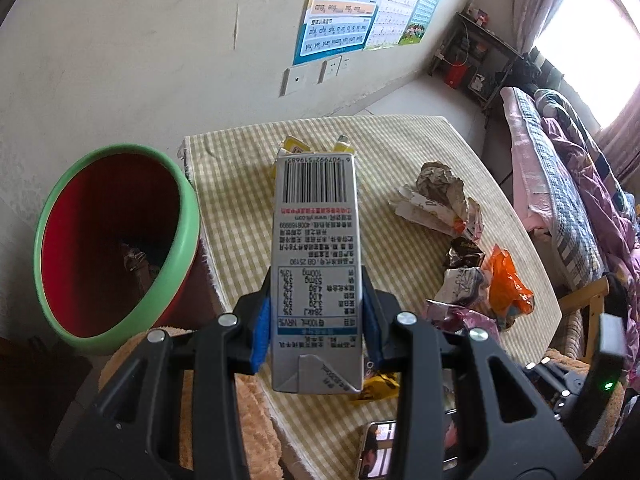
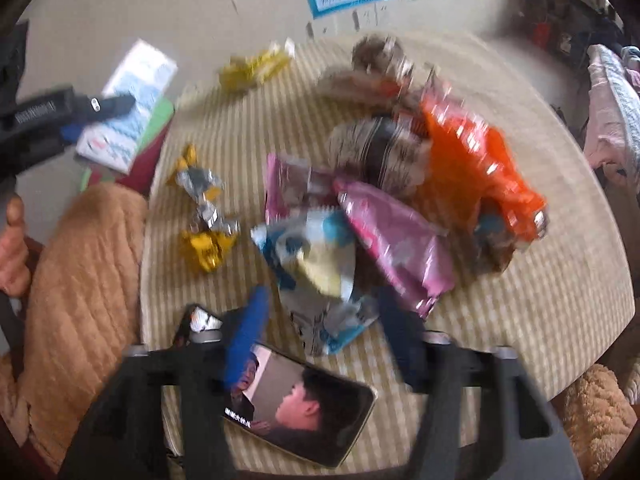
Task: Collect trash
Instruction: 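Carry the carton and wrapper over the bucket and open both tools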
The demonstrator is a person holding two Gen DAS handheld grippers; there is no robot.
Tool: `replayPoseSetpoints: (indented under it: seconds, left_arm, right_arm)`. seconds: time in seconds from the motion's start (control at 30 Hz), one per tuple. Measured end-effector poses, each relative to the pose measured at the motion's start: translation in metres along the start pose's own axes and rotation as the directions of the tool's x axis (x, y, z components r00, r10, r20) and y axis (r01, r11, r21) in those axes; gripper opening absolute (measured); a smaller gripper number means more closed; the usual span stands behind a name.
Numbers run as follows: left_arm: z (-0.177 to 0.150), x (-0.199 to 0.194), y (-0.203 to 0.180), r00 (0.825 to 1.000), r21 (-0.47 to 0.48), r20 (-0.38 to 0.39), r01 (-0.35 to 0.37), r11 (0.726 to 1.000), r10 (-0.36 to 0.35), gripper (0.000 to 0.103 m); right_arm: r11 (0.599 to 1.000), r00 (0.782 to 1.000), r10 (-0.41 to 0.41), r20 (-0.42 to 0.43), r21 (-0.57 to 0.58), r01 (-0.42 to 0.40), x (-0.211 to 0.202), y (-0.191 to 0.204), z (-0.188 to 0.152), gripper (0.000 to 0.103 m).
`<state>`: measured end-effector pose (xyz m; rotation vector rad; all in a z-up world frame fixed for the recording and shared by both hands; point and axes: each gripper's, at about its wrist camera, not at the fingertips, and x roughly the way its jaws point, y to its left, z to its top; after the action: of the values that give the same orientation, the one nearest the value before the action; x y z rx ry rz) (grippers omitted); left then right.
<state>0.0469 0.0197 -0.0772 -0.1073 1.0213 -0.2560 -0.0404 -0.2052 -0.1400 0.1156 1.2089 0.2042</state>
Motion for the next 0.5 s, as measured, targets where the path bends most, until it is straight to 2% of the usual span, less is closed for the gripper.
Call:
replayPoseSetpoints:
  seconds: [0.03, 0.13, 0.3, 0.4, 0.5]
  left_arm:
    - [0.000, 0.000, 0.002, 1.000, -0.005, 0.001, 0.002, 1.000, -0.002, 0.036]
    - [0.000, -0.003, 0.011, 1.000, -0.016, 0.010, 0.002, 1.000, -0.002, 0.036]
    - [0.004, -0.012, 0.028, 0.999, -0.027, 0.045, -0.018, 0.999, 0.019, 0.036]
    - [0.007, -0.019, 0.047, 0.995, -0.041, 0.074, -0.060, 0.997, 0.063, 0.036]
    - [0.008, -0.025, 0.069, 0.989, -0.061, 0.094, -0.110, 0.992, 0.115, 0.036]
  right_arm:
    - [1.000, 1.000, 0.003, -0.020, 0.003, -0.003, 0.004, -0.001, -0.002, 0.015]
    - [1.000, 1.000, 0.024, 0.002, 0.014, -0.024, -0.003, 0.000, 0.002, 0.015]
    - [0.997, 0.990, 0.075, 0.122, 0.020, -0.078, -0.040, 0.014, 0.020, 0.014]
    - [0.996, 0.977, 0.088, 0.192, -0.017, -0.087, -0.056, 0.035, 0.040, 0.014]
    - [0.993, 0.968, 0.115, 0.222, -0.055, -0.106, -0.056, 0.061, 0.063, 0.015]
